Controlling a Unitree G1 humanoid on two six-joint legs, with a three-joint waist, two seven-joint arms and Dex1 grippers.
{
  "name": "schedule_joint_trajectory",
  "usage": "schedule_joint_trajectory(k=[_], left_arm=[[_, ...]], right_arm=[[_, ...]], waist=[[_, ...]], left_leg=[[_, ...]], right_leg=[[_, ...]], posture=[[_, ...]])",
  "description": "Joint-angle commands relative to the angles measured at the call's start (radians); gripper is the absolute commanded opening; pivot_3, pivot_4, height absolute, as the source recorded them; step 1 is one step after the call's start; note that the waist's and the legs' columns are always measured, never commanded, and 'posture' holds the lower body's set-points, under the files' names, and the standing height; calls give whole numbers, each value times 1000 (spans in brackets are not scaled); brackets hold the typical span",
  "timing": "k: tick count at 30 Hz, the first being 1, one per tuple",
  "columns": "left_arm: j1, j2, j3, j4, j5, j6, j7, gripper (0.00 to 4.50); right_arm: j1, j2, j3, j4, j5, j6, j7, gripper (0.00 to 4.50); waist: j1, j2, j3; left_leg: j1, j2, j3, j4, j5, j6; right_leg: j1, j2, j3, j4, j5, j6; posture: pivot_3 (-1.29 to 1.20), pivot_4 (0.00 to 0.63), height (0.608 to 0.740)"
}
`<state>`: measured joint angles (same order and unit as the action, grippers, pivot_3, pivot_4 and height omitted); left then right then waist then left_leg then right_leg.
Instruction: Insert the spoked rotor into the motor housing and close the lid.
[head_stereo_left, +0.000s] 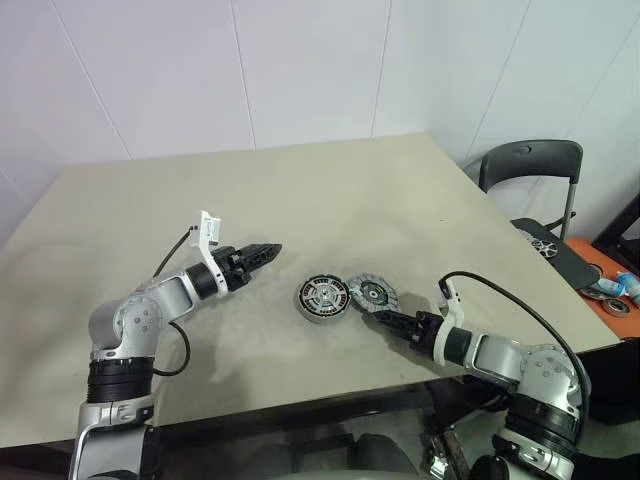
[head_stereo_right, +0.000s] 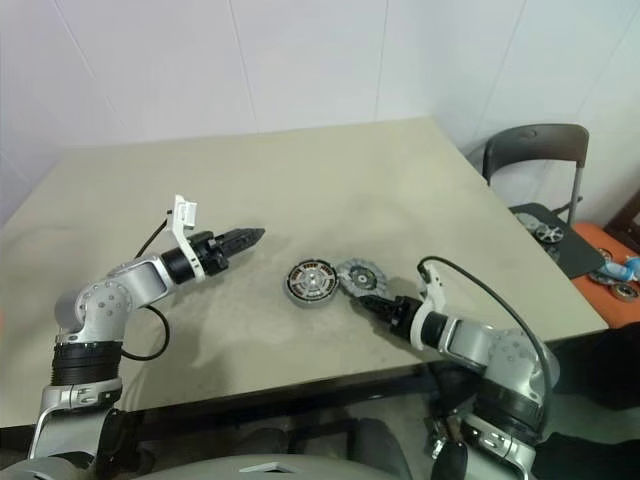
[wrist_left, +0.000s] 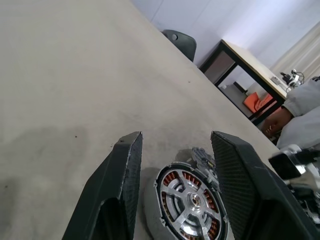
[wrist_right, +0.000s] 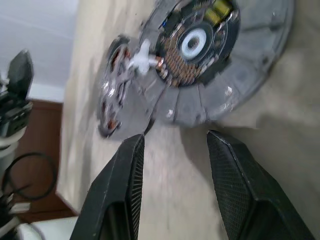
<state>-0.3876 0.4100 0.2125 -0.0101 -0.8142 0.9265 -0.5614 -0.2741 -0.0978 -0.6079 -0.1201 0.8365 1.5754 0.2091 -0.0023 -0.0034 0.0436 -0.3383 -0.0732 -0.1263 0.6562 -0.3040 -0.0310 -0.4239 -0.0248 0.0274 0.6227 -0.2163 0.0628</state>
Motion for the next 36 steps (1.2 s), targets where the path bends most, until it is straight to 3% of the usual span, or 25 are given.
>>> schedule_joint_trajectory(k=[1,11,14,18,19,29,33,36], left_arm=[[-3,15,9,10,16,-30,-28,2325],[17,3,-14,65,70,-92,-86,2325],[14,-3,-19,83,83,-108,-99,2325],[2,-10,-25,105,98,-122,-110,2325],[0,-10,-27,107,99,-123,-112,2325],[-14,-23,-26,101,103,-111,-105,2325],[-15,-28,-26,94,102,-105,-97,2325],[-11,-30,-24,83,99,-98,-90,2325]], right_arm=[[-20,6,-5,-6,-23,-38,-32,2049],[53,17,82,-96,-21,-105,-26,2049],[76,25,112,-135,-28,-181,-27,1411],[107,-15,208,-190,-48,-243,7,138],[116,-29,236,-205,-51,-250,17,24],[48,-150,348,-239,-44,-335,94,24],[8,-177,304,-162,4,-282,109,24],[-69,-127,50,19,234,-56,82,24]], waist=[[-3,0,0],[-8,0,0],[-10,0,0],[-12,0,0],[-12,0,0],[-11,0,0],[-9,0,0],[-6,-1,0]], left_leg=[[0,0,0,0,0,0],[0,0,-1,0,0,0],[0,0,-1,-1,0,0],[0,0,-1,-2,0,0],[0,0,-1,-2,0,0],[0,0,-1,-5,0,0],[0,0,-1,-5,0,0],[0,0,-2,-6,0,0]], right_leg=[[0,0,0,0,0,0],[1,0,0,-2,0,0],[1,0,0,-2,0,0],[1,0,0,-3,0,0],[1,0,0,-3,0,0],[0,0,0,-5,0,1],[0,0,0,-5,0,1],[0,0,0,-6,0,0]], posture=[[0,0,740],[0,0,740],[0,0,740],[0,0,740],[0,0,740],[0,0,740],[0,0,740],[0,0,740]])
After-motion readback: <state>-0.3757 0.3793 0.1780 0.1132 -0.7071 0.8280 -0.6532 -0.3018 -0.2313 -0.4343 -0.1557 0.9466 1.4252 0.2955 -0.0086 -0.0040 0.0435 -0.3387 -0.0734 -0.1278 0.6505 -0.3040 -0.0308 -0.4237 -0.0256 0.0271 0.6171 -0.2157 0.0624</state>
